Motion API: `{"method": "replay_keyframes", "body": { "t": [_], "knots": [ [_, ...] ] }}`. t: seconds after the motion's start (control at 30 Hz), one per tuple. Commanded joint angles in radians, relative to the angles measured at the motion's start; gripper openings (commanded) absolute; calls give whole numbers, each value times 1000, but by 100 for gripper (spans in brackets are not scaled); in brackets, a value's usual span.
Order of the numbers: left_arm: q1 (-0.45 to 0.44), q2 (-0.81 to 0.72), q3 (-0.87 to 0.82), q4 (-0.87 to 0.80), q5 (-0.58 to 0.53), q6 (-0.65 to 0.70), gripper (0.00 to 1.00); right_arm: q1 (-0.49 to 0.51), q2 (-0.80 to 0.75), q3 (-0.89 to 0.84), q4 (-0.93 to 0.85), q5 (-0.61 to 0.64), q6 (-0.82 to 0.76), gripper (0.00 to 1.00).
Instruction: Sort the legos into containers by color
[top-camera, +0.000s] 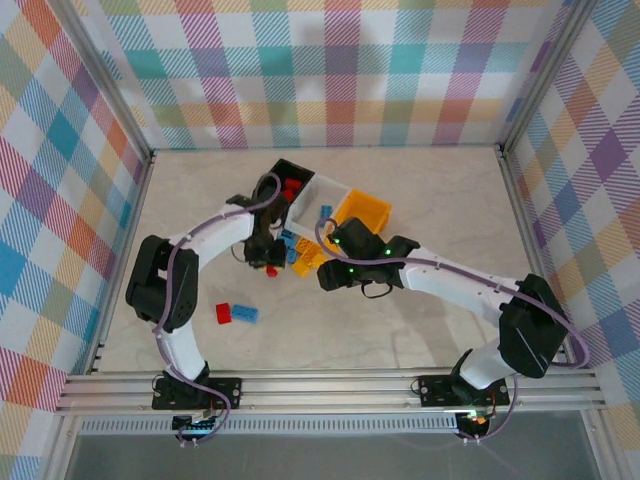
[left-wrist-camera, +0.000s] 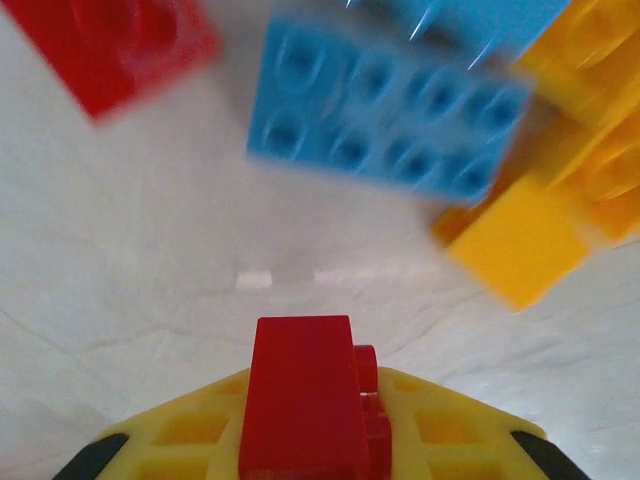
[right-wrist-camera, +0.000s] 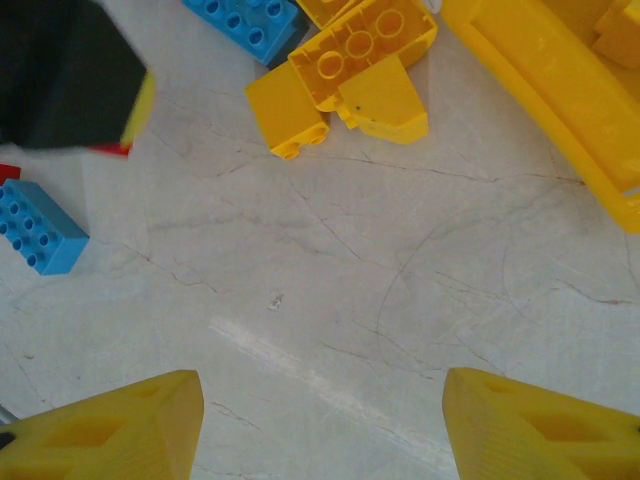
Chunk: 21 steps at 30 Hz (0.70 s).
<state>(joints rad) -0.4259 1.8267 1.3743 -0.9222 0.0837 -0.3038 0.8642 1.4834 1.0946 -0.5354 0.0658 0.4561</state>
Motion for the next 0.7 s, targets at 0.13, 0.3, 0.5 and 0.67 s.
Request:
{"method": "replay_keyframes", "body": {
  "t": [0.13,0.3,0.5,0.67],
  "knots": [
    [78,230,505,-169,33,60,20,-38,-57,24,-56,24,-50,65],
    [104,468,876,-272,37,65,19,-56,-51,42,-72,19,-82,65],
    [145,631,1080,-284,55,35,20,-86,-49,54,-93,8,-118,65],
    [151,662,1101,-262,78,33,33,-109,-49,49,-98,-18,-137,66]
  ]
}}
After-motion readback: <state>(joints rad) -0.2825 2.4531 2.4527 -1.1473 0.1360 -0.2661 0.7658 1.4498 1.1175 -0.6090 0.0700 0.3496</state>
